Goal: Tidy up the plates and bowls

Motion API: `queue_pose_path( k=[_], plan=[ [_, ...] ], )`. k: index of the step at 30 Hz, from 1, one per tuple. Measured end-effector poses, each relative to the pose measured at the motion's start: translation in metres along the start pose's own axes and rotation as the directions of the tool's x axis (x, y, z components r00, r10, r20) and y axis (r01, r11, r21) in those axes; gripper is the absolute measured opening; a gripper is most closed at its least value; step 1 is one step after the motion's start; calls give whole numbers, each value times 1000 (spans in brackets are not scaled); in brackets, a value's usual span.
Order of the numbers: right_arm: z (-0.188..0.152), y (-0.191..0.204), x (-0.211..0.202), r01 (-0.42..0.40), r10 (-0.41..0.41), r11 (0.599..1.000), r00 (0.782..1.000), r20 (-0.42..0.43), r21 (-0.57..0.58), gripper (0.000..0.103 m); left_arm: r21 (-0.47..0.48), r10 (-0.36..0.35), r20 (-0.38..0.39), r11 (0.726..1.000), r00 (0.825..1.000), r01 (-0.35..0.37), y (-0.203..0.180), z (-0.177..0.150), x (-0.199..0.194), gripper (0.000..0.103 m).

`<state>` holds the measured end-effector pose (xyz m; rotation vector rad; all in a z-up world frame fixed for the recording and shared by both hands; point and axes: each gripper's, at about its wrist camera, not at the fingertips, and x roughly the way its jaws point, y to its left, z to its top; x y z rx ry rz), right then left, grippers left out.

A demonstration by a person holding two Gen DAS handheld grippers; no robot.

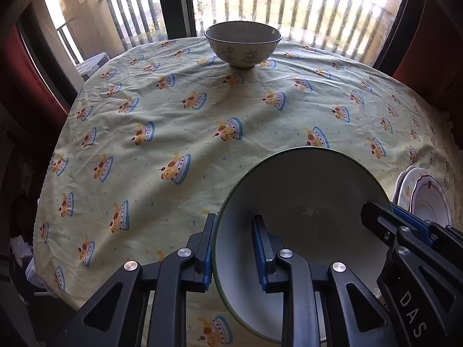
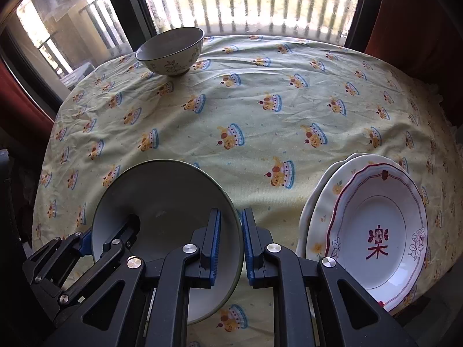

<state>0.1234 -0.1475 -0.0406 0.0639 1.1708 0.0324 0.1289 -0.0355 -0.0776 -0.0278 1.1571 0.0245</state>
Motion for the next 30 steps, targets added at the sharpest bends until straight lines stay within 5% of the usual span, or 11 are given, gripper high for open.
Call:
queue_pose_path(
  k=[9,12,14,17,30],
  plan=[
    [-2,3,-2,5,-5,1000,999,31,-18,21,10,12,1,1000,1000,-12,-1,-2,-1,23],
    [-2,1,-3,-33,33,999,999,24,-16,42,10,8,19,1000,1000,-8,-2,-2,-8,31],
    [-2,1,-9,-32,32,999,998,51,-14,69,6,5,32,1000,999,-5,-1,-1,-13,39],
    [0,1,-16,-43,45,999,996,77,-29,74,-3,-3,46,1000,999,3,-1,0,-20,57],
    [32,14,-51,-104,117,991,980,161,-90,83,-29,30,152,999,988,-26,9,31,-59,67]
  ],
)
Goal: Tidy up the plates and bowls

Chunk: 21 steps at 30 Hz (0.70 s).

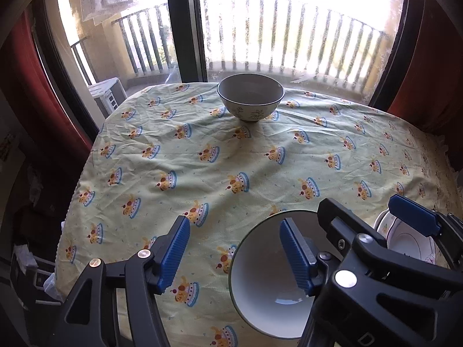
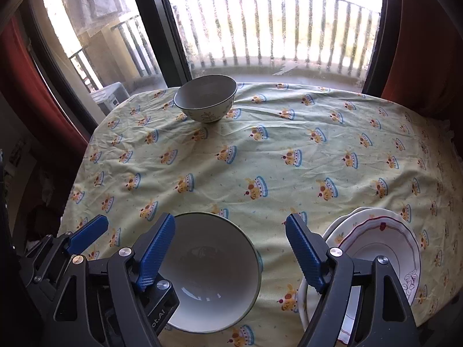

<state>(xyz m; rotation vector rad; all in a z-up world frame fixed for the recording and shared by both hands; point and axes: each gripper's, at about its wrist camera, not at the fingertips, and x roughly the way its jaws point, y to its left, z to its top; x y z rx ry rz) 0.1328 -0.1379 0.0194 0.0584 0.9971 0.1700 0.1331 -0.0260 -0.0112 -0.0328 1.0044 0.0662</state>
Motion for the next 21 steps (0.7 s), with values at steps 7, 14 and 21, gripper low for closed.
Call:
queue_pose_path(
  k=[7,14,21],
  plan=[
    [36,15,-1,-8,7,1000,999,49,16,84,14,17,55,1000,998,-18,12,39,-4,67],
    [81,22,-1,16,-20,999,994,111,41,84,28,-2,114,1000,994,-1,19,86,0,67],
    [124,25,16,54,-62,997,988,141,56,84,40,-22,129,999,991,17,25,127,25,75]
  ],
)
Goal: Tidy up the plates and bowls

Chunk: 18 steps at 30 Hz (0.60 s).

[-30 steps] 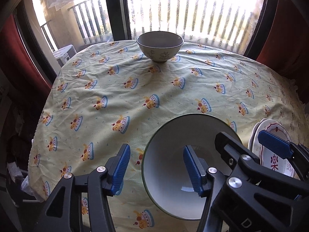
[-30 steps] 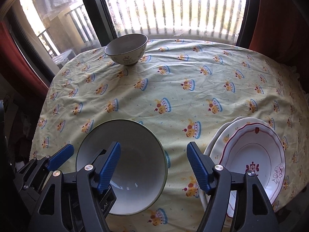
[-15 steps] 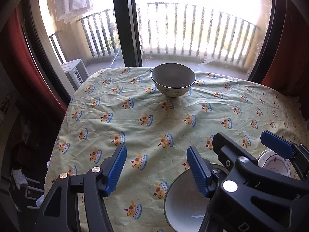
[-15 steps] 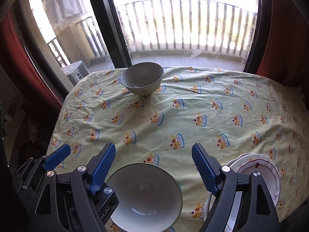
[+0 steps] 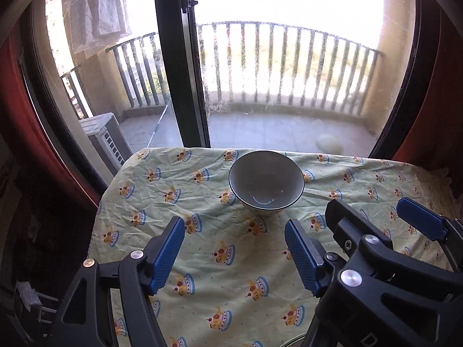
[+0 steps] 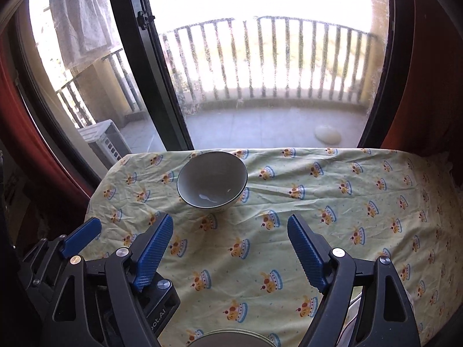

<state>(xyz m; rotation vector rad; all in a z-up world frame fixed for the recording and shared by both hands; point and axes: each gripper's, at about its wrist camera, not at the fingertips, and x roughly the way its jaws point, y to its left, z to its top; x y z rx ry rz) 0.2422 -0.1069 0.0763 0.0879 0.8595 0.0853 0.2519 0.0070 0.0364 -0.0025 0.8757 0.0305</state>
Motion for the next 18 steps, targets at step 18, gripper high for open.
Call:
queue_pose_path(
  k=[18],
  plan=[
    [61,12,108,45,-45,999,999,9,15,85,41,-27,-2,999,1000,27,11,58,109,80]
  ],
)
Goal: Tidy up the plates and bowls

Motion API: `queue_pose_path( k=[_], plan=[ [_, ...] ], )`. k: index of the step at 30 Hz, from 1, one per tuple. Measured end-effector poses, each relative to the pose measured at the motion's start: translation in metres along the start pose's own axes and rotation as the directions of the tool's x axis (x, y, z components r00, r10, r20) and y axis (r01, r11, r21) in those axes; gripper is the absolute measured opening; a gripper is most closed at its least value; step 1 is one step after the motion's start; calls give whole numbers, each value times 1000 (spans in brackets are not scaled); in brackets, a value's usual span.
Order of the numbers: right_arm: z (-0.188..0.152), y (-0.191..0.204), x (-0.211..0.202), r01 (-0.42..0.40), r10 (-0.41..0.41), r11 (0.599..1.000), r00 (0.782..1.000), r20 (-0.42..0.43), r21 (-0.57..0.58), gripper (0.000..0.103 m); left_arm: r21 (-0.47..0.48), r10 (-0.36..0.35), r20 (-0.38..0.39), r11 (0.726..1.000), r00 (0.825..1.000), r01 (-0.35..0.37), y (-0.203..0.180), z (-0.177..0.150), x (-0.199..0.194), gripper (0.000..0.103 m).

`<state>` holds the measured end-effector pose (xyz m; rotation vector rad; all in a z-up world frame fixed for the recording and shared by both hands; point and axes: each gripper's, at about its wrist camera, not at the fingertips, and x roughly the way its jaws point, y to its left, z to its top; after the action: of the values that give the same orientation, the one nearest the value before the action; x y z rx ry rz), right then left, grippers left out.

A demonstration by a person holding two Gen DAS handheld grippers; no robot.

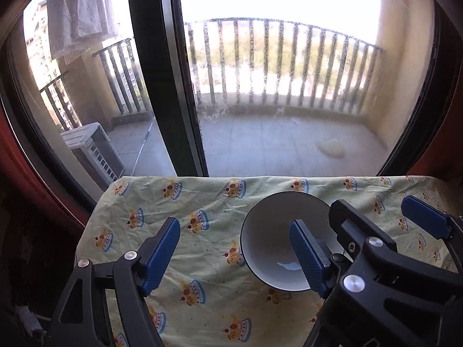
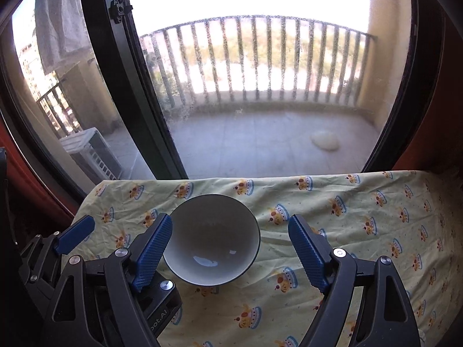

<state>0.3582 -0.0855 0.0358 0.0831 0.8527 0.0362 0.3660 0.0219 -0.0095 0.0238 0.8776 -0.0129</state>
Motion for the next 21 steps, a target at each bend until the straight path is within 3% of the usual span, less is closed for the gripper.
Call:
queue_pose_path(
  k=[9,11,15,17,21],
  plan=[
    [-1,-7,69,22,-20,999,999,-36,50,85,0,-14,-53,1000,998,14,1,3,65,78],
    [-3,-9,80,26,-22,997,999,-47,70,83,-9,-26,-66,1000,997,26,1,0,75,70],
    [-10,-11,100,65,-58,995,995,-86,78,67,-14,-46,-113,999,993,45,-1,-8,95,54],
    [-14,-13,108,81,-71,993,991,-113,84,54,-11,-64,-129,998,990,63,-3,-12,101,46],
    [-19,-18,115,99,-85,990,986,-142,98,37,8,-75,-141,997,987,77,-11,-16,104,37]
  ],
)
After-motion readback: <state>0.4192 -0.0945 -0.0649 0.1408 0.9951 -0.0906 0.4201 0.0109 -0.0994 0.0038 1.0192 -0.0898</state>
